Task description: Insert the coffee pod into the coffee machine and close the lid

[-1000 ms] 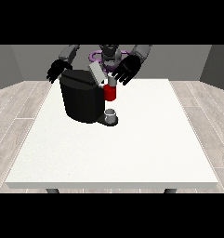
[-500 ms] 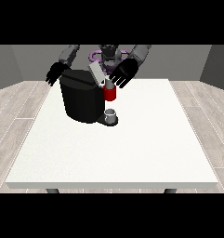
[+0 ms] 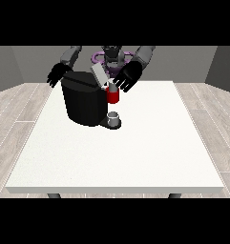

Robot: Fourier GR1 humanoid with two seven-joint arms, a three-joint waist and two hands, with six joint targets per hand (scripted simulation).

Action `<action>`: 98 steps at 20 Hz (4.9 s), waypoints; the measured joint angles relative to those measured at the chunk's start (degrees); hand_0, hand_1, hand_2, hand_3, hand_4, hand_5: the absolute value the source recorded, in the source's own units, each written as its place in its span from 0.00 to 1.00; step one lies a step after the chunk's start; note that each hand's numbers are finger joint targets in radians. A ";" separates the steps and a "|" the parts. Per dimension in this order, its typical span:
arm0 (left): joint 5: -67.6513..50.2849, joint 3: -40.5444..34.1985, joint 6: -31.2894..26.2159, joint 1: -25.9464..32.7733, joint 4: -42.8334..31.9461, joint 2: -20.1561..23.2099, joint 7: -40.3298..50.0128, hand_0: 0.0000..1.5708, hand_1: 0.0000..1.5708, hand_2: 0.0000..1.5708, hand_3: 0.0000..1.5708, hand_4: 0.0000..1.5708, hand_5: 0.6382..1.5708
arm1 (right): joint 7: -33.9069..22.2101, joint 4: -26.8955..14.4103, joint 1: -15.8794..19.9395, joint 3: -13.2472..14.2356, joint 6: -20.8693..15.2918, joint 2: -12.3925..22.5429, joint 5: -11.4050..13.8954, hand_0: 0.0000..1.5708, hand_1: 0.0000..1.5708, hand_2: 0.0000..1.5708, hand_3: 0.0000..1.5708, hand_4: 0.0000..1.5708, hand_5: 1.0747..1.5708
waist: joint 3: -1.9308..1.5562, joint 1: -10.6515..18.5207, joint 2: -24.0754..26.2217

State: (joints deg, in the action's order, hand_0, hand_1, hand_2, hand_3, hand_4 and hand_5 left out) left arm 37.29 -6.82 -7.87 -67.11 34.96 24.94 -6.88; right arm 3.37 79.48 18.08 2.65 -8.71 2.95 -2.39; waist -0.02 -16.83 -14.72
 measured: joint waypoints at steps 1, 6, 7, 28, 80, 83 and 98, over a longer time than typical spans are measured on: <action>0.08 0.11 -0.06 -0.16 0.30 -0.26 0.15 0.80 0.80 0.82 0.75 0.31 1.00 | 0.63 -0.73 0.27 0.63 0.19 0.29 -0.31 0.00 0.00 0.00 0.00 0.29 1.00 | -0.02 0.40 -0.26; 0.24 -0.06 -0.26 0.14 -0.02 -0.30 -0.25 0.76 0.76 0.79 0.73 0.30 1.00 | 0.51 -0.17 0.37 0.01 -0.95 -0.68 0.29 0.00 0.00 0.00 0.00 0.28 1.00 | -0.05 0.54 -0.25; 0.17 -0.21 -0.11 0.46 0.03 -0.47 -0.21 0.77 0.77 0.79 0.72 0.29 1.00 | 0.82 -0.22 -0.02 0.04 -0.88 -0.70 0.26 0.00 0.00 0.00 0.00 0.26 1.00 | -0.06 0.50 -0.09; 3.22 1.47 -1.01 0.41 0.31 0.91 -3.42 0.00 0.00 0.00 0.00 0.00 1.00 | 1.05 -0.36 0.12 0.67 -1.25 -0.59 0.08 0.00 0.00 0.00 0.00 0.26 1.00 | -0.11 0.97 -0.97; -24.52 -13.99 -8.35 36.41 10.12 -21.82 -5.22 0.00 0.00 0.00 0.00 0.02 1.00 | -3.97 3.11 -10.72 2.27 6.09 6.74 -2.68 0.00 0.00 0.00 0.00 0.00 1.00 | 0.03 20.37 29.86; -25.68 -13.31 -8.49 38.60 12.56 -23.15 -4.92 0.00 0.00 0.00 0.00 0.00 1.00 | -4.44 4.25 -9.71 0.39 6.34 5.91 -1.75 0.00 0.00 0.00 0.00 0.00 1.00 | 0.04 21.56 29.39; -33.90 -8.77 -8.65 46.71 30.31 -23.76 1.70 0.00 0.00 0.00 0.00 0.00 1.00 | -4.75 1.69 -0.65 -0.23 10.99 6.97 -0.84 0.00 0.00 0.00 0.00 0.00 1.00 | 0.02 24.27 21.81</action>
State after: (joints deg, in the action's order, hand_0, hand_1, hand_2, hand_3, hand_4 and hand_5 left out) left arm 3.39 -15.59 -16.52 -20.40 65.27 1.17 -5.18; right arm -1.37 81.17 17.44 2.42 2.28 9.91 -3.23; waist 0.00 7.44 7.09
